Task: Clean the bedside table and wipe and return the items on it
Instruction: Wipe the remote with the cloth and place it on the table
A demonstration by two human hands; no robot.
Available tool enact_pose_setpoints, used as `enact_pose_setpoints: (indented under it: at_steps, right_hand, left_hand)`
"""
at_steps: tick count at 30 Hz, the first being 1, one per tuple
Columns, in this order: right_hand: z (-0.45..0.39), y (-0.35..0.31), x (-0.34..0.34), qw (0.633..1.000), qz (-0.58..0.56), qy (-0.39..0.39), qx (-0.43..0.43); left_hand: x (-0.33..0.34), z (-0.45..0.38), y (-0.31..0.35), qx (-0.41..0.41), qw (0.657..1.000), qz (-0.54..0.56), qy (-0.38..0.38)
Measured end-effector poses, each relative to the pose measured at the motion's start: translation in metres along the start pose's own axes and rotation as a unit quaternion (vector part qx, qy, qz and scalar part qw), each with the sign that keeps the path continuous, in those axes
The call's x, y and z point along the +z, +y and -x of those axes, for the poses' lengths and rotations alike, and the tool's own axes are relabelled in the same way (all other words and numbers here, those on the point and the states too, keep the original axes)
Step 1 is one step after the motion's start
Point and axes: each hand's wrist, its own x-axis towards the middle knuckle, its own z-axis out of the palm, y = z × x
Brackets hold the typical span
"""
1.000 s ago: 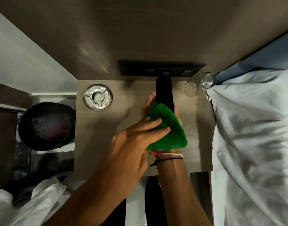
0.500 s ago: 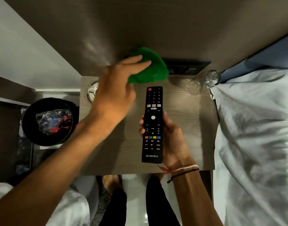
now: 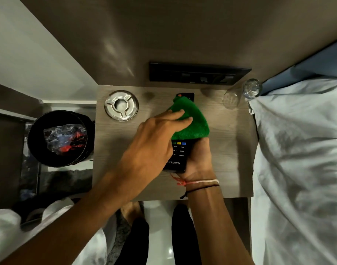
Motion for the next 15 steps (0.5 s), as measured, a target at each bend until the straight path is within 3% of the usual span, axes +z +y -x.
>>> enact_pose_setpoints:
  at_steps: [6,10,15]
  right_hand:
    - [0.005,-0.003,-0.001,0.999,0.041,-0.005,-0.022]
    - [-0.017,-0.004,-0.013,0.996,0.083,0.04,-0.013]
    - [-0.044,-0.006,-0.034,0.983,0.112,0.122,-0.08]
  left_hand:
    - [-0.008,0.042,0.004,-0.011,0.999,0.034,-0.028]
    - [-0.02,0.06,0.002,-0.032,0.996,0.063,-0.059]
    - [-0.04,0.08,-0.022,-0.039,0.986,0.084,-0.141]
